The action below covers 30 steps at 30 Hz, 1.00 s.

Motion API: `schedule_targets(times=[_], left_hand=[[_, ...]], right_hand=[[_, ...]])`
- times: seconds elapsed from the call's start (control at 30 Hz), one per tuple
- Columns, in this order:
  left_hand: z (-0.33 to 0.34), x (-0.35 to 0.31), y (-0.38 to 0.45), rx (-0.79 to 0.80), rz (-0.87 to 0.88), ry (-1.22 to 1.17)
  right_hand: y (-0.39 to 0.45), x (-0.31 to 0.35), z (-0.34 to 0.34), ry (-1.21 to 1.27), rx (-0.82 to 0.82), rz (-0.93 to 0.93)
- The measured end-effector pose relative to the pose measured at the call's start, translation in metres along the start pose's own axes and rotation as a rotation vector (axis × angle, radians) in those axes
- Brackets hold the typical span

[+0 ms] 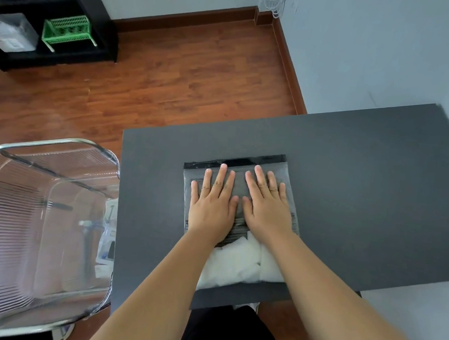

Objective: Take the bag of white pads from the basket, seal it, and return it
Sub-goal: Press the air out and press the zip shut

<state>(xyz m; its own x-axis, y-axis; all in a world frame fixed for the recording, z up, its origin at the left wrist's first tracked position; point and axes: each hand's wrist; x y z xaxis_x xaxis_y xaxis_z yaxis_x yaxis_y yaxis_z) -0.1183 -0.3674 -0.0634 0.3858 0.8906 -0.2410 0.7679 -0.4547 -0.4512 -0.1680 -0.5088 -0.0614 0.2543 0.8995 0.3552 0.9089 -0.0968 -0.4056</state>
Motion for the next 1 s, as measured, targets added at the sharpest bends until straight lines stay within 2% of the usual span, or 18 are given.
schedule_targets(times=[0.13, 0.3, 0.43, 0.5, 0.6, 0.67, 0.8, 1.0], left_hand=[[0.000, 0.013, -0.003, -0.032, -0.004, 0.023], [-0.002, 0.046, -0.014, -0.035, -0.096, 0.003], [-0.010, 0.057, -0.021, -0.049, -0.173, -0.034], [-0.014, 0.048, -0.019, -0.070, -0.143, -0.016], [-0.017, 0.026, -0.006, -0.050, -0.040, 0.061], [-0.018, 0.016, 0.003, -0.025, 0.003, 0.082], [-0.015, 0.013, 0.010, -0.015, 0.031, 0.050], [-0.012, 0.015, 0.010, -0.021, 0.039, 0.066]], right_hand=[[-0.001, -0.020, -0.005, -0.041, -0.032, 0.070], [-0.008, -0.058, -0.014, -0.066, -0.048, 0.222], [-0.006, -0.061, -0.021, 0.024, -0.050, 0.273], [-0.001, -0.046, -0.024, 0.091, -0.088, 0.241], [0.007, -0.014, -0.027, 0.037, -0.136, 0.004], [0.016, 0.005, -0.024, -0.027, -0.093, -0.131], [0.033, 0.018, -0.016, -0.027, -0.002, -0.119], [0.031, 0.013, -0.006, -0.013, -0.078, -0.106]])
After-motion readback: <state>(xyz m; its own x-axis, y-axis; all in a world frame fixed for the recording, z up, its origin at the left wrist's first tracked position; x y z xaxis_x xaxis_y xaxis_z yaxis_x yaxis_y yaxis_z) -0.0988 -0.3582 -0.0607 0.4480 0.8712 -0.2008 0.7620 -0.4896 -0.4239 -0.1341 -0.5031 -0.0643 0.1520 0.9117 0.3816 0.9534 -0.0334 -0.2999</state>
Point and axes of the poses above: each hand's wrist, its own y-axis towards the middle knuckle, its own z-axis out of the palm, x = y × z, and after that the axes turned 12 degrees about x, right-handed
